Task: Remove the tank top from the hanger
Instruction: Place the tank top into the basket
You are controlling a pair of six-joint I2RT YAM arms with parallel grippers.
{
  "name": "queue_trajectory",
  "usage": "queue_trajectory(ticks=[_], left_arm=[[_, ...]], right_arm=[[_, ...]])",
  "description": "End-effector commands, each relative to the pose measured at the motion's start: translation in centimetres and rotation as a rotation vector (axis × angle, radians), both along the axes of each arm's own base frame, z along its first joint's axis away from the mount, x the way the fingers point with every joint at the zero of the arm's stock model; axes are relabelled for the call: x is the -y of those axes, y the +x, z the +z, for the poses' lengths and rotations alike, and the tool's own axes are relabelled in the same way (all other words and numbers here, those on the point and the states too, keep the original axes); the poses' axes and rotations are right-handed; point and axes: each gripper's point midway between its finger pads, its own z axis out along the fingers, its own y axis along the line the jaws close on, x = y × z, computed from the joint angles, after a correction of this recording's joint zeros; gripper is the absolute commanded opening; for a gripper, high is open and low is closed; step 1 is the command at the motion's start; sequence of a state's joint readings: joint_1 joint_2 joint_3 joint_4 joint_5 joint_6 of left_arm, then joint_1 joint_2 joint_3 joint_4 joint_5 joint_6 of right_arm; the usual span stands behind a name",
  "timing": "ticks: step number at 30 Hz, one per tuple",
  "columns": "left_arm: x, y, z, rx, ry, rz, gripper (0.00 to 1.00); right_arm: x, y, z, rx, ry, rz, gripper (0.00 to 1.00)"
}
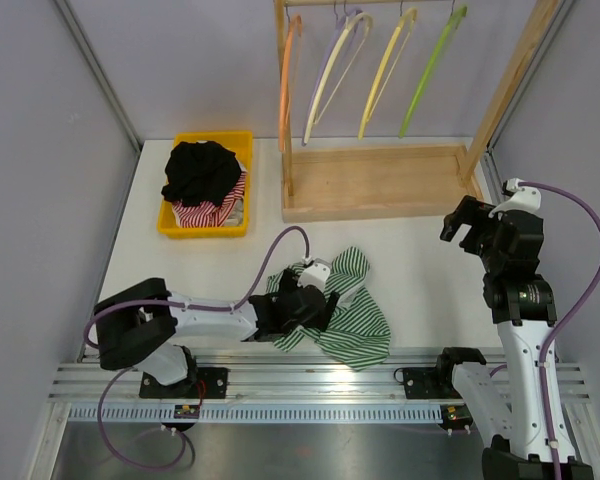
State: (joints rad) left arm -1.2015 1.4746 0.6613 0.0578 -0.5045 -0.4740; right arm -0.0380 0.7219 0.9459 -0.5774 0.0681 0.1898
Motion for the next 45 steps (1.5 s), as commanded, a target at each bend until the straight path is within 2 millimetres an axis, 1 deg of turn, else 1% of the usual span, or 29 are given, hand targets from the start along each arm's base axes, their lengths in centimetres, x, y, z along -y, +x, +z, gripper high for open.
queue_trajectory(ticks=[1,4,5,6,7,10,12,14,16,17,18,19,20,21,22,24,25,27,28,32,33,34,35,37,39,41,42,44,45], left_arm=[[1.3,-0.4,-1.2,-0.051,-0.022,0.025,0.99],[0.3,-0.4,-2.8,-0.085,0.02,0.096,0.97],[-0.2,-0.6,-3.4,-0.104,0.039,0.119,0.9],[-0.5,-0.7,-3.7,-0.112,0.049,0.129,0.63],[-0.8,-0.9,-4.1,-0.12,0.052,0.136,0.54],[-1.4,-1.0,-4.4,-0.122,0.048,0.152,0.12],[-1.8,-0.9,-4.1,-0.114,0.048,0.165,0.0],[-2.3,-0.7,-3.5,-0.089,0.051,0.187,0.0],[-3.9,-0.1,-2.2,-0.033,0.077,0.249,0.0],[-4.2,-0.1,-1.4,-0.015,0.066,0.279,0.0],[-5.7,-0.2,-0.4,0.003,0.091,0.316,0.0],[-6.9,0.4,0.6,0.057,0.099,0.372,0.0],[-7.6,0.4,1.4,0.071,0.075,0.421,0.0],[-9.4,0.1,2.4,0.089,0.102,0.453,0.0],[-10.5,0.5,3.5,0.128,0.072,0.518,0.0],[-12.8,0.5,5.3,0.168,0.097,0.565,0.0],[-13.6,0.8,7.4,0.212,0.053,0.597,0.0],[-15.3,0.8,9.6,0.255,0.043,0.633,0.0],[-15.8,1.2,12.0,0.296,-0.014,0.659,0.0],[-17.7,2.3,16.8,0.36,-0.026,0.659,0.0],[-17.5,2.9,17.8,0.371,-0.065,0.665,0.0],[-18.4,3.7,18.5,0.376,-0.017,0.657,0.0],[-18.5,4.4,19.9,0.388,-0.082,0.671,0.0],[-19.7,5.7,21.3,0.397,-0.075,0.671,0.0],[-20.1,6.8,24.3,0.439,-0.142,0.682,0.0],[-21.1,8.1,26.2,0.46,-0.122,0.683,0.0],[-21.1,9.1,28.1,0.471,-0.135,0.689,0.0],[-22.0,11.0,29.7,0.466,-0.132,0.696,0.0],[-22.4,12.6,31.0,0.456,-0.14,0.703,0.0]], right_arm=[[0.2,-0.2,1.7,0.047,-0.015,-0.009,0.99],[0.1,-0.3,1.9,0.06,-0.013,-0.008,0.99],[0.1,-0.4,1.9,0.063,-0.011,-0.01,1.0],[0.1,-0.4,2.0,0.065,-0.01,-0.011,0.99],[0.1,-0.4,2.0,0.068,-0.009,-0.013,1.0],[0.2,-0.3,1.8,0.062,-0.008,-0.014,0.99],[0.2,-0.3,1.9,0.065,-0.007,-0.016,1.0],[0.3,-0.4,1.9,0.068,-0.007,-0.021,0.99],[0.3,-0.4,2.0,0.07,-0.007,-0.023,1.0],[0.3,-0.5,2.0,0.071,-0.009,-0.024,0.99],[0.4,-0.5,2.0,0.073,-0.009,-0.027,1.0],[0.4,-0.5,2.0,0.073,-0.01,-0.03,1.0],[0.4,-0.6,2.0,0.071,-0.01,-0.03,0.99],[0.4,-0.5,2.1,0.076,-0.009,-0.031,0.99],[0.4,-0.6,2.1,0.078,-0.007,-0.031,0.99],[0.4,-0.5,2.2,0.081,-0.006,-0.032,0.99],[0.4,-0.5,2.0,0.077,-0.004,-0.031,1.0],[0.3,-0.4,2.0,0.077,-0.001,-0.028,1.0],[0.3,-0.4,2.0,0.077,-0.001,-0.028,1.0],[0.3,-0.4,2.1,0.082,0.001,-0.027,0.99],[0.3,-0.5,2.2,0.086,0.0,-0.029,1.0],[0.2,-0.5,2.2,0.086,0.002,-0.026,1.0],[0.2,-0.4,2.1,0.085,0.004,-0.027,1.0],[0.2,-0.4,2.2,0.088,0.005,-0.024,0.99],[0.2,-0.4,2.2,0.088,0.007,-0.023,1.0],[0.1,-0.3,2.1,0.084,0.008,-0.02,0.99],[0.1,-0.3,2.1,0.087,0.009,-0.019,0.99],[0.0,-0.2,1.9,0.083,0.012,-0.018,1.0],[0.0,-0.2,1.9,0.084,0.015,-0.017,0.99]])
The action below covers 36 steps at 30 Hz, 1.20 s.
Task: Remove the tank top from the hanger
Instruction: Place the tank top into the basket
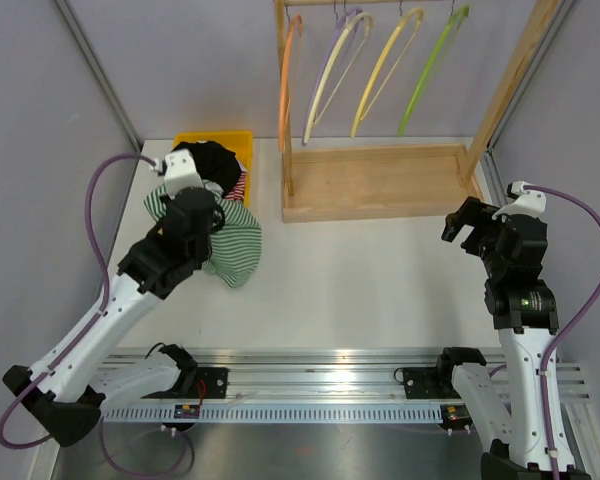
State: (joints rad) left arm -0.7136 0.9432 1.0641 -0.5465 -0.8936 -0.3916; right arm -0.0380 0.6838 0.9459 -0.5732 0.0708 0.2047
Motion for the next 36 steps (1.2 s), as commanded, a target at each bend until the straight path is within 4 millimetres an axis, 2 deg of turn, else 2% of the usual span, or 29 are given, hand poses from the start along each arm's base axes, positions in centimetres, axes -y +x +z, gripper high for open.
queue_trajectory(ticks=[1,2,5,6,7,8,9,10,11,13,14,17,20,21,23,26,27,28,30,31,33,34,36], left_arm=[[0.1,4.2,6.7,0.094,-0.031,-0.059,0.0],[-0.2,4.8,7.4,0.105,-0.032,-0.041,0.0],[-1.3,7.2,11.6,0.188,-0.024,0.005,0.0],[-1.8,8.4,13.7,0.219,-0.01,0.023,0.0],[-2.6,8.0,16.0,0.264,-0.019,0.037,0.0],[-2.4,9.7,15.7,0.239,0.01,0.044,0.0],[-2.7,10.4,16.4,0.245,0.024,0.053,0.0],[-3.5,10.9,18.5,0.279,0.041,0.074,0.0],[-3.4,12.5,18.0,0.265,0.063,0.085,0.0],[-4.8,13.8,19.1,0.281,0.093,0.127,0.0],[-4.8,15.3,18.5,0.269,0.105,0.135,0.0],[-6.3,17.1,18.2,0.275,0.109,0.175,0.0],[-7.0,19.8,15.6,0.227,0.128,0.183,0.0],[-6.8,21.1,13.3,0.185,0.139,0.182,0.0],[-7.2,22.4,10.9,0.152,0.141,0.21,0.0],[-7.4,25.0,3.7,0.005,0.151,0.237,0.0],[-7.5,25.5,2.3,-0.031,0.146,0.242,0.0],[-7.4,26.2,-1.5,-0.12,0.139,0.241,0.0],[-7.1,26.4,-4.4,-0.178,0.123,0.231,0.0],[-6.4,26.3,-6.9,-0.222,0.097,0.208,0.0],[-6.0,25.7,-10.2,-0.289,0.075,0.196,0.0],[-6.0,25.1,-12.4,-0.33,0.055,0.205,0.0],[-5.6,24.5,-15.0,-0.381,0.031,0.19,0.0]], right_arm=[[0.0,0.5,0.9,0.042,0.002,-0.01,0.99],[0.0,0.5,0.9,0.043,0.003,-0.007,1.0],[-0.2,0.6,0.9,0.04,0.004,0.003,1.0],[-0.3,0.6,0.9,0.037,0.006,0.008,1.0],[-0.3,0.7,0.9,0.039,0.008,0.011,0.99],[-0.4,0.7,0.9,0.039,0.009,0.014,0.99],[-0.5,0.8,0.9,0.039,0.011,0.018,1.0],[-0.5,0.8,0.9,0.038,0.012,0.019,0.99],[-0.6,0.8,0.9,0.039,0.015,0.022,1.0],[-0.7,0.8,0.9,0.039,0.018,0.027,1.0],[-0.7,0.9,0.8,0.038,0.02,0.03,0.99],[-1.0,1.0,0.8,0.037,0.024,0.043,1.0],[-1.1,1.1,0.9,0.041,0.027,0.052,1.0],[-1.2,1.1,0.9,0.041,0.027,0.053,0.99],[-1.2,1.1,0.8,0.038,0.027,0.053,1.0],[-1.2,1.2,0.9,0.038,0.027,0.058,0.99],[-1.3,1.1,0.9,0.04,0.028,0.06,0.99],[-1.2,1.1,0.9,0.04,0.027,0.058,0.99],[-1.2,1.1,0.9,0.041,0.029,0.058,0.99],[-1.2,1.1,1.0,0.044,0.028,0.055,1.0],[-1.2,1.0,1.0,0.046,0.028,0.056,1.0],[-1.2,1.0,0.9,0.043,0.029,0.054,1.0],[-1.2,1.0,1.0,0.047,0.028,0.056,1.0]])
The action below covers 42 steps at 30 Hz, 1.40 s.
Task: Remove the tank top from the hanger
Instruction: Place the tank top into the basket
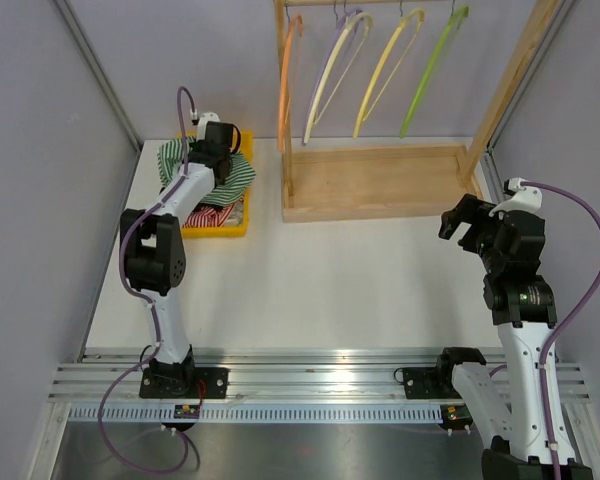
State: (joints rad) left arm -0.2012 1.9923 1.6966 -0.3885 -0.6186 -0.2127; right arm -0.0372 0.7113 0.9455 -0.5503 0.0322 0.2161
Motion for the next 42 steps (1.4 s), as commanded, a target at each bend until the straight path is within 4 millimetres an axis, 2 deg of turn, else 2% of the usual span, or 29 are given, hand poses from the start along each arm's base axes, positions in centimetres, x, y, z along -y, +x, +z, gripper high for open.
queue_trajectory(ticks=[1,2,5,9,10,11,12,13,14,15,16,18,19,20,22,23,25,26,27,29,30,32,33,35,36,42], left_arm=[[0.9,-0.9,-2.7,-0.032,-0.113,0.015,0.0],[1.0,-1.3,-3.8,-0.055,-0.112,0.011,0.0],[1.3,-1.5,-4.1,-0.048,-0.12,-0.014,0.0],[1.4,-1.7,-0.3,0.034,-0.124,-0.047,0.0],[1.3,-1.9,1.8,0.073,-0.125,-0.058,0.0],[1.3,-2.0,3.2,0.105,-0.13,-0.063,0.1],[1.0,-2.4,4.3,0.13,-0.126,-0.054,0.57],[0.9,-3.1,7.0,0.191,-0.14,-0.049,0.74],[0.6,-3.5,8.4,0.226,-0.144,-0.041,0.8],[0.5,-4.0,9.6,0.256,-0.144,-0.035,0.99],[0.2,-5.5,12.4,0.328,-0.155,-0.034,0.99],[0.3,-7.4,15.3,0.41,-0.154,-0.038,0.99],[0.4,-8.5,15.5,0.422,-0.138,-0.051,0.99],[0.3,-10.4,18.8,0.518,-0.152,-0.062,0.99],[1.1,-12.5,20.7,0.568,-0.157,-0.091,0.99],[0.9,-14.6,22.1,0.612,-0.169,-0.1,0.99],[2.2,-16.7,22.8,0.648,-0.185,-0.142,0.99],[2.6,-17.5,21.7,0.64,-0.185,-0.157,0.99],[3.3,-19.6,22.6,0.688,-0.2,-0.187,0.99],[4.1,-21.1,22.5,0.736,-0.217,-0.215,0.99],[4.4,-22.4,20.9,0.727,-0.22,-0.23,0.99],[4.7,-23.5,19.5,0.721,-0.232,-0.24,0.99],[5.2,-23.9,17.6,0.691,-0.234,-0.253,0.99],[5.1,-25.1,16.6,0.69,-0.251,-0.263,0.99],[5.2,-25.4,15.1,0.67,-0.257,-0.262,0.99],[4.3,-27.0,12.7,0.621,-0.269,-0.241,0.99]], right_arm=[[-0.5,0.2,1.2,0.051,0.006,0.022,1.0],[-0.5,0.2,1.3,0.054,0.006,0.022,0.99],[-0.5,0.0,1.3,0.053,0.006,0.023,1.0],[-0.4,-0.1,1.3,0.056,0.004,0.017,1.0],[-0.4,-0.1,1.3,0.056,0.004,0.017,0.99],[-0.4,-0.1,1.3,0.054,0.004,0.016,1.0],[-0.4,-0.1,1.3,0.055,0.003,0.015,1.0],[-0.3,-0.2,1.3,0.054,0.003,0.013,0.99],[-0.4,-0.2,1.4,0.054,0.005,0.014,1.0],[-0.4,0.0,1.3,0.048,0.004,0.014,1.0],[-0.4,0.0,1.3,0.045,0.003,0.013,0.99],[-0.3,0.0,1.4,0.045,0.002,0.013,0.99],[-0.4,0.0,1.4,0.045,0.002,0.015,0.99],[-0.4,0.1,1.5,0.049,0.002,0.018,0.99],[-0.5,0.2,1.4,0.042,0.003,0.021,1.0],[-0.5,0.3,1.4,0.04,0.002,0.025,0.99],[-0.5,0.5,1.2,0.034,0.002,0.028,0.99],[-0.6,0.5,1.2,0.034,0.003,0.031,1.0],[-0.6,0.5,1.2,0.029,0.002,0.033,0.99],[-0.6,0.6,1.1,0.028,0.001,0.035,1.0],[-0.6,0.6,1.0,0.025,0.002,0.033,1.0],[-0.7,0.7,1.1,0.024,0.0,0.037,1.0],[-0.6,0.7,1.1,0.026,-0.001,0.037,0.99],[-0.6,0.7,1.2,0.032,-0.001,0.037,1.0],[-0.7,0.6,1.5,0.04,0.0,0.038,0.99],[0.0,0.7,1.7,0.027,0.005,-0.01,1.0]])
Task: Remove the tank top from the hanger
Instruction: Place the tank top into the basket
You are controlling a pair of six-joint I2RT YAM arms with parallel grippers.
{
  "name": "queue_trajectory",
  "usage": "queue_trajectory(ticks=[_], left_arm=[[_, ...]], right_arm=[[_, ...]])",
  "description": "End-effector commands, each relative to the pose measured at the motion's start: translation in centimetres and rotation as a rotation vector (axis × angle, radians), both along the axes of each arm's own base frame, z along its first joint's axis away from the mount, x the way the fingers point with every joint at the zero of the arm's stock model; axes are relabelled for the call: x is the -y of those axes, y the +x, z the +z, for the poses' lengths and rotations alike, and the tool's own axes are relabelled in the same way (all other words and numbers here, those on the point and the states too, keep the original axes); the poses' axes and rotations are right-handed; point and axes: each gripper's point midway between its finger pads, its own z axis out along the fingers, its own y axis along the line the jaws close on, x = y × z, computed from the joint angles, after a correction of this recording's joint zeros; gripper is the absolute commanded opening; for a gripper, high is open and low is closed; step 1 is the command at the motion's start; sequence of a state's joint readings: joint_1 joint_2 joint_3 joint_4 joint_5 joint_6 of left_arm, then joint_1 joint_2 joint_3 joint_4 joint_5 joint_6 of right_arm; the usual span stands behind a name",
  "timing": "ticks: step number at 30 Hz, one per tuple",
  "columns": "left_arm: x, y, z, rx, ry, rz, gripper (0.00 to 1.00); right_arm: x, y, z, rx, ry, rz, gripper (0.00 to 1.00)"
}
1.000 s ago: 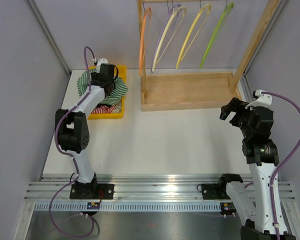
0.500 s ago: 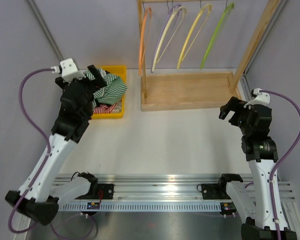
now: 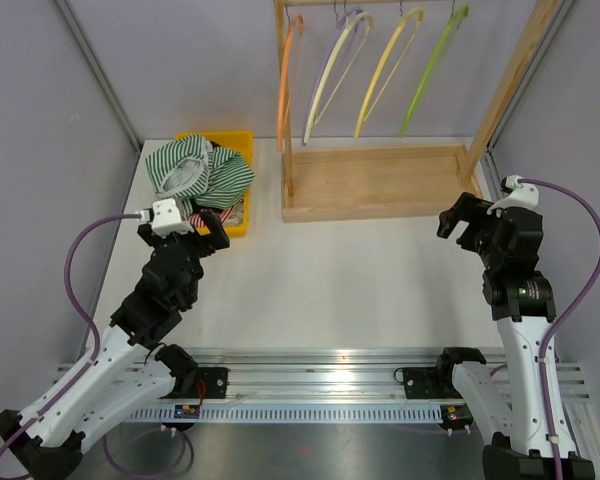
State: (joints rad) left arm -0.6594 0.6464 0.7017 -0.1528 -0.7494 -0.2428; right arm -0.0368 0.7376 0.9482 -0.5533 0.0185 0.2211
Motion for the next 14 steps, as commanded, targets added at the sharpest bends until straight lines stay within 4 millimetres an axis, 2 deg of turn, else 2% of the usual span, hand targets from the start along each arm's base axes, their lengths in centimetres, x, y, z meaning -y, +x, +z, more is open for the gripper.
queue_trajectory(ticks=[1,4,14], left_arm=[[-1.3,-0.72,0.53,0.031,-0.062,0.063,0.99],[-1.6,-0.97,0.34,0.027,-0.063,0.071,0.99],[-2.15,-1.16,0.69,0.035,-0.059,0.093,0.99]], right_arm=[[0.31,0.25,2.4,0.054,-0.004,-0.024,0.99],[-0.09,0.29,2.39,0.054,-0.004,0.002,0.99],[0.54,0.09,2.7,0.062,-0.009,-0.037,1.0]])
